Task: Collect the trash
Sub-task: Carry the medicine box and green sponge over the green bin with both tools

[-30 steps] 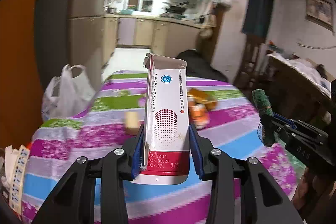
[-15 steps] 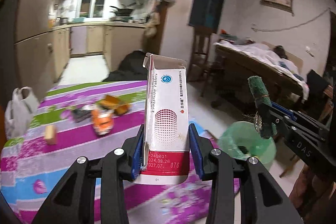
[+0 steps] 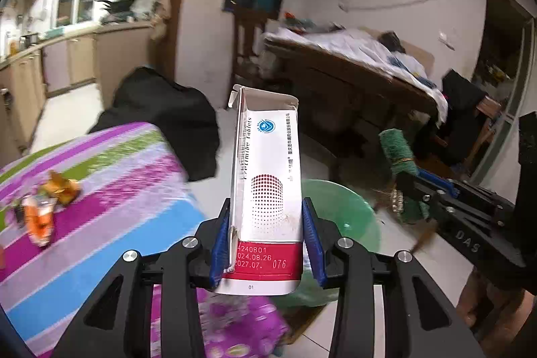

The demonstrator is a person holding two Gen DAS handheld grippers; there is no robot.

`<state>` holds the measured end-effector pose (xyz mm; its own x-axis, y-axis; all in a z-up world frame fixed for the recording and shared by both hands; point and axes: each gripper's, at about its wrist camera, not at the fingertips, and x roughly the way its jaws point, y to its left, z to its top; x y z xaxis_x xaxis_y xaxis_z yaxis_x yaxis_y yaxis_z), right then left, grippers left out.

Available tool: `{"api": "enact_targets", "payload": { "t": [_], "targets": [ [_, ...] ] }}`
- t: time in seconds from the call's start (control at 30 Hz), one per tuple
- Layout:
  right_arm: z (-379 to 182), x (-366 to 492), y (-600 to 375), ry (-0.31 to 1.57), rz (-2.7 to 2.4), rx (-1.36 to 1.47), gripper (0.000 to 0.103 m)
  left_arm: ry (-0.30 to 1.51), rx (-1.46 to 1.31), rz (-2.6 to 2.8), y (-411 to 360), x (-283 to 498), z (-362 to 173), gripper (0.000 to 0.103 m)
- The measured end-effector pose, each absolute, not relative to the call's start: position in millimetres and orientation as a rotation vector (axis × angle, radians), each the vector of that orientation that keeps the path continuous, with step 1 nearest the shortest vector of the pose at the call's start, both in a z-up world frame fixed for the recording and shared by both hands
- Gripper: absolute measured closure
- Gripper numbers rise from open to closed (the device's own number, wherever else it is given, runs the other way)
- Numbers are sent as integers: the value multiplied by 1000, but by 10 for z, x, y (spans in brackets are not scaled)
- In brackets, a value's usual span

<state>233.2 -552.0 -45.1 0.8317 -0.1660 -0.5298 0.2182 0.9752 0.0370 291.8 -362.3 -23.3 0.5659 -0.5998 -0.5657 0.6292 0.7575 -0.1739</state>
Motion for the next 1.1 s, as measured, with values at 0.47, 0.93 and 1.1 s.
{"api": "enact_targets", "payload": {
  "t": [0.47, 0.93, 1.1],
  "targets": [
    [-1038, 2805, -6414, 842, -184, 286, 88, 905, 142, -803, -4878, 3657, -949, 62],
    [-1333, 2961, -6691, 925, -196, 312, 88, 998, 203, -776, -5195, 3897, -1497, 62],
    [-1346, 2935, -6782, 916, -197, 313, 88, 998, 206, -774, -5236, 3874, -1513, 62]
  ]
}}
